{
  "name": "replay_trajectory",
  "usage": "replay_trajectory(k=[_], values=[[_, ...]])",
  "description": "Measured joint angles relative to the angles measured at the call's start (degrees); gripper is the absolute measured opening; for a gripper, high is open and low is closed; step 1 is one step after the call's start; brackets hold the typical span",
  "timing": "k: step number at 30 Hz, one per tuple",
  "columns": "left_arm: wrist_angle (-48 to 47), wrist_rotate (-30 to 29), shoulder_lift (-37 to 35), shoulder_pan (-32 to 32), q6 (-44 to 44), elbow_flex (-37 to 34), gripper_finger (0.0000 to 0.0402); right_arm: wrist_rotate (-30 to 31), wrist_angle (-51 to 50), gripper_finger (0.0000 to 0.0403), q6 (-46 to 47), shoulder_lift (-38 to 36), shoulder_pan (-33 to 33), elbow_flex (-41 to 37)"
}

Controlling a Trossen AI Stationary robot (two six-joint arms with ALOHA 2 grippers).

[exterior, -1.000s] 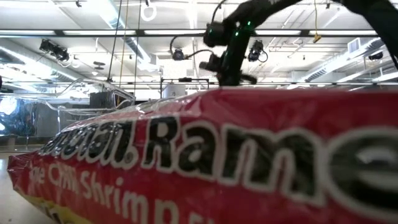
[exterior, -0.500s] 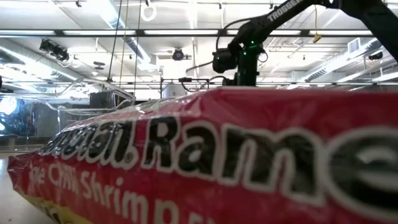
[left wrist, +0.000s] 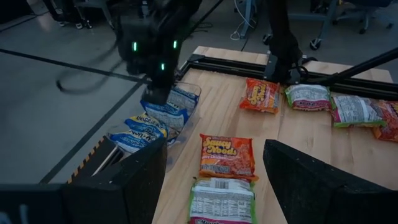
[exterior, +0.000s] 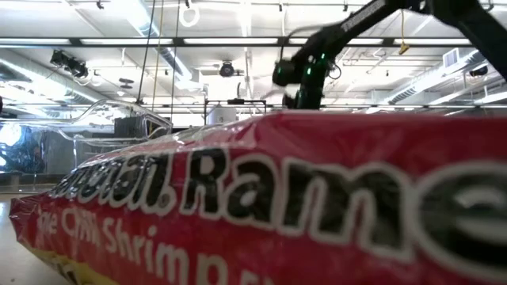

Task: Sort Maruchan noodles
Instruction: Adjust the blue noodle packs into the right transparent bin

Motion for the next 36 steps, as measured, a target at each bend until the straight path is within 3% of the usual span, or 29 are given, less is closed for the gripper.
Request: replay_trajectory(k=[7,12,17,23,31,36], values=[[-0.02,0.0,-0.01,0.0,1.33,0.0,0.0272,2.2,-1.75,0.001,-1.32,0.43,-0.56,0.0],[0.62,-0.01,-0.01,0.0,2.4,0.0,0.0272,5.97,-12.78,0.0009,0.51,-4.96,-0.56,0.9],[3.95,0.7,-0.01,0.0,5.06,0.0,0.0272,8.47,-19.19,0.001,0.42,-5.87,-0.56,0.73],[6.06,1.35,-0.01,-0.02,6.94,0.0,0.0272,5.98,-15.08,0.001,-0.17,-2.8,-0.67,-2.53],[6.08,1.31,-0.01,0.02,8.94,0.0,0.0272,0.31,3.87,0.0011,-1.66,-1.07,0.46,-3.03],[6.12,1.31,-0.01,0.0,9.02,0.0,0.0272,1.76,0.62,0.0011,-1.39,-1.07,-1.06,-3.03]])
